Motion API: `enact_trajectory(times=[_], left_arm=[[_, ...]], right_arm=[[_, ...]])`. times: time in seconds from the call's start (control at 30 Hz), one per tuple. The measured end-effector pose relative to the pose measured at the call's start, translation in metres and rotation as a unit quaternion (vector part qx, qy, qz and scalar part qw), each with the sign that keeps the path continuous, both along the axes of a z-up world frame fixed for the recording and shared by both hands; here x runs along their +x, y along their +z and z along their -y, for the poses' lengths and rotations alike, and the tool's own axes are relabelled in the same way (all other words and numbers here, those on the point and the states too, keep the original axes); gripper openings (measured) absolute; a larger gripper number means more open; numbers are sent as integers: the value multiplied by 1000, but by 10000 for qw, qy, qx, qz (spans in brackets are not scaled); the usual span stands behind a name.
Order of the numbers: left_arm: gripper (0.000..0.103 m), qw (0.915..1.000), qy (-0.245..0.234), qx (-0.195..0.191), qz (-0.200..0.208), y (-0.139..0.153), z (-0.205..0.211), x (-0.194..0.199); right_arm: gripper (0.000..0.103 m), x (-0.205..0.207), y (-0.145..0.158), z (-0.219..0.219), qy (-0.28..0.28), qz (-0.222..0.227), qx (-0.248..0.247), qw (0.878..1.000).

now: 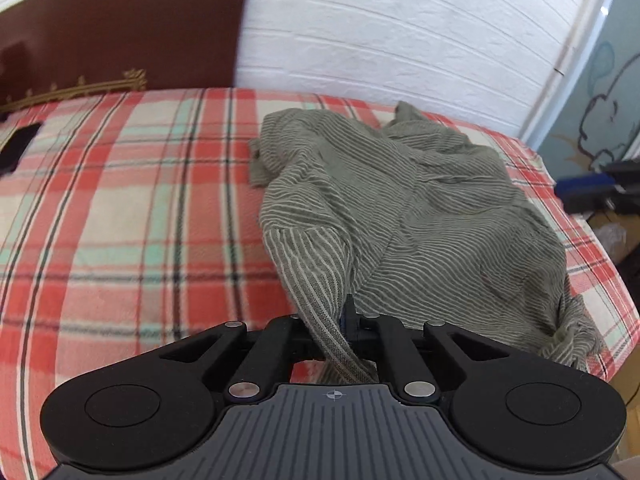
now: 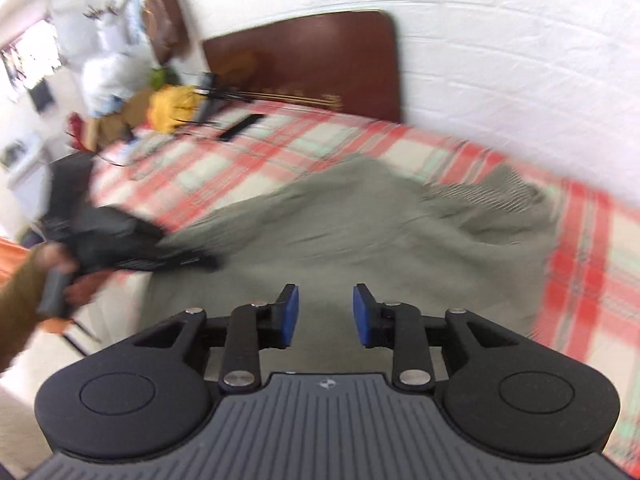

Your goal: Fold clothes

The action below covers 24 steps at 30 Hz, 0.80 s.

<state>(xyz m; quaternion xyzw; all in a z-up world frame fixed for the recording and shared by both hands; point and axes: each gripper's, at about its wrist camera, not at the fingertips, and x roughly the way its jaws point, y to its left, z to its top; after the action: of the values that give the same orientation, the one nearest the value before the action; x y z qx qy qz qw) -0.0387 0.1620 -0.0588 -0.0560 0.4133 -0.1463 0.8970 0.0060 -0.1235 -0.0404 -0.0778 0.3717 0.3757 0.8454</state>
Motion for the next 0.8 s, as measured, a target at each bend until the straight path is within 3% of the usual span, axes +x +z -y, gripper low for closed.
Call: enact_trajectory(times=[0.13,0.2,0.3,0.43,0.57,0.67,0.73,0.77,0.8], left_arm=[[0,9994,298,-177,-29,-9,-19,-12],[0,9987,392,-298,-136,-16,-27,-17],[0,9979,487,-337,-264,-27,-33,-25],[0,9961,614,-499,-402,-39,-40,-30],[1,9954,643,-548,-463,-44,-43,-29],[2,9958,609,-466,-507,-45,-42,-26],[3,9961,597,-401,-514,-45,-41,-24],[3,9962,598,-382,-503,-44,-41,-23],[3,9963,599,-364,-492,-43,-41,-22]], right_arm=[[35,47,-11,-8,-292,263,-615,9973],[41,70,-18,-13,-360,335,-878,9949],[50,97,-27,-23,-329,441,-1189,9914],[52,134,-38,-36,-288,583,-1603,9849],[68,156,-54,-60,44,729,-1918,9787],[67,168,-68,-73,171,599,-2095,9758],[50,175,-78,-73,32,215,-2179,9757],[11,177,-82,-72,-60,-17,-2199,9755],[7,178,-82,-69,-206,-166,-2129,9767]])
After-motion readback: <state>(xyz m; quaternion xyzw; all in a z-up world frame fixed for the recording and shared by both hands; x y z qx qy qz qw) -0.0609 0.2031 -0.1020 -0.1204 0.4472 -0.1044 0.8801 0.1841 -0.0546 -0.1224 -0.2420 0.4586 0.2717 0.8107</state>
